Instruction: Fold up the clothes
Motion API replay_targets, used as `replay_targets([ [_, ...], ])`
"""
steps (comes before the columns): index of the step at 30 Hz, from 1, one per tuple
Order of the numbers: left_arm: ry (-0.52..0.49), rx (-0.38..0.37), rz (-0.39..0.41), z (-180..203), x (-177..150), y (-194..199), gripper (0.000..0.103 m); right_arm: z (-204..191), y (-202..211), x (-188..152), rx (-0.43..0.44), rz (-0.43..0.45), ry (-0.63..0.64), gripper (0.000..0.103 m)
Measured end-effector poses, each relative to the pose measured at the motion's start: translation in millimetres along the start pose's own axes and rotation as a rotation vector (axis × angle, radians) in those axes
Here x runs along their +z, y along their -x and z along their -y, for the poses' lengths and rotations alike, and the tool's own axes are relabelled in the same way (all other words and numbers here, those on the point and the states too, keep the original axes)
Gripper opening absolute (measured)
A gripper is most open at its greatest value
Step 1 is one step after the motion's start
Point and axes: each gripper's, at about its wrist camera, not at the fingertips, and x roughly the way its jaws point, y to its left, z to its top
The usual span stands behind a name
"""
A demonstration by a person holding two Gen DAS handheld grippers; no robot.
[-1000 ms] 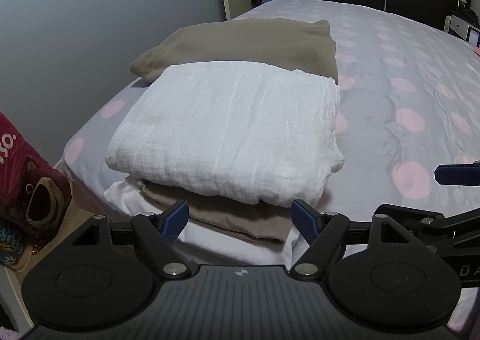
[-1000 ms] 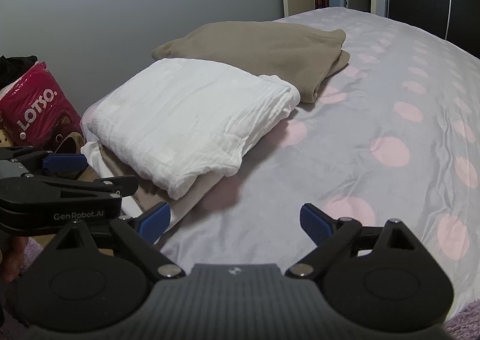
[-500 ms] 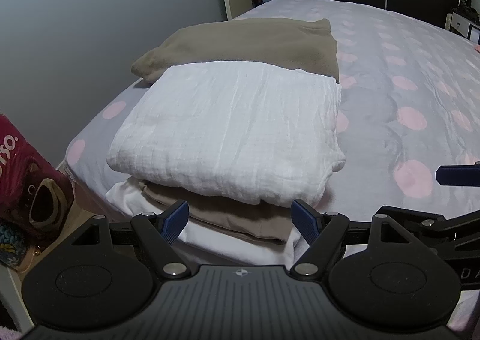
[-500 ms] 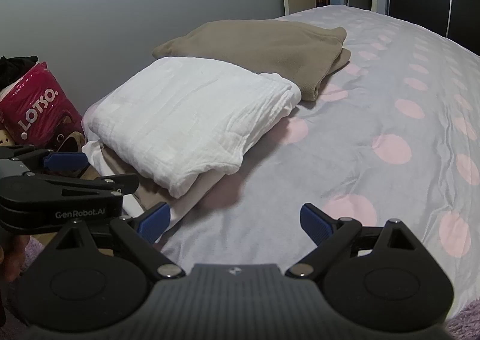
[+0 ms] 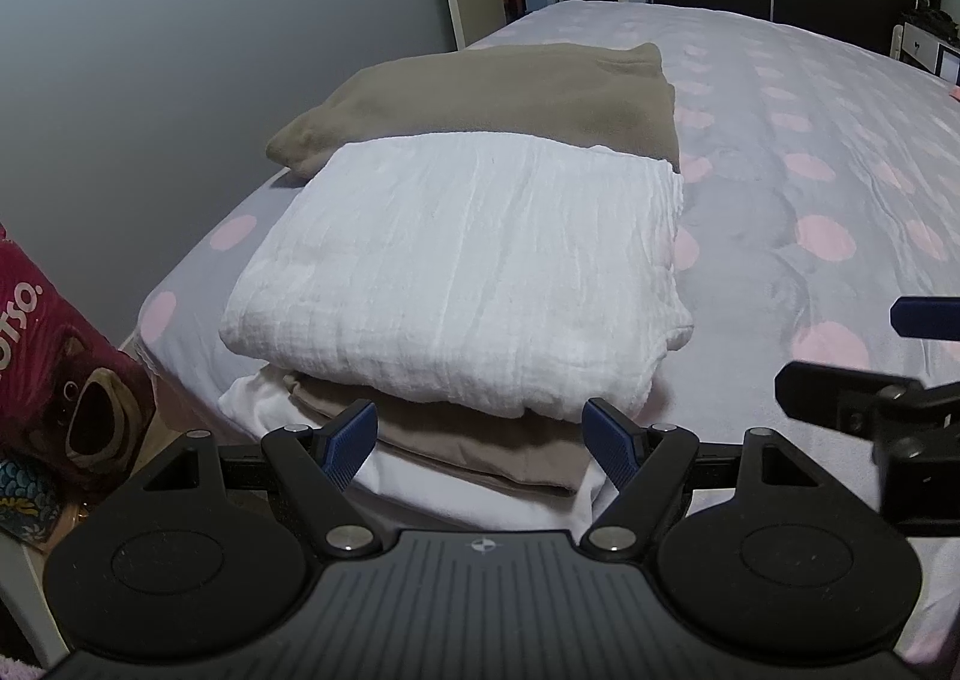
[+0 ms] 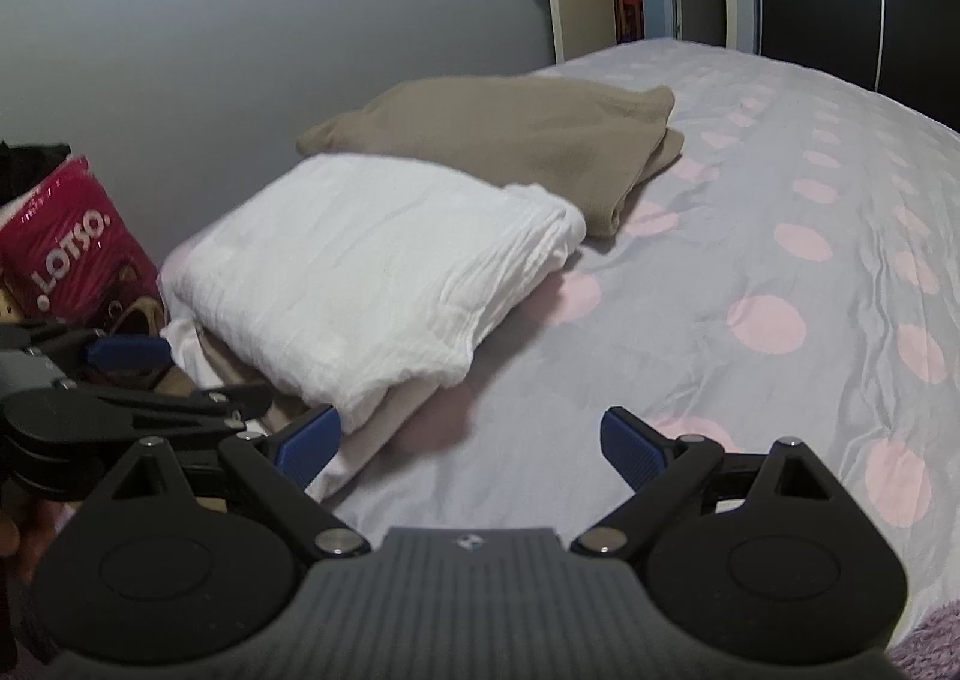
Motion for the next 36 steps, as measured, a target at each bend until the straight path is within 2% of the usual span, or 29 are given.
replay_targets([
  [13,-0.014,-0.004,-0.004,3.5,1.9,-1.0,0.075,2.3,5.1,1.9,-0.016,0.036,0.017,0.095],
  [32,-0.002,-0.018,-0.004,1.7,1.3,-0.6,0.075,-3.7,2.8,0.3,0.006,0.025,0.041,0.095],
  [36,0.003,-0.022,0.015,1.3,1.3,1.4,0.075,-4.0,2.0,-0.6,0.008,0.019,0.04,0.095],
])
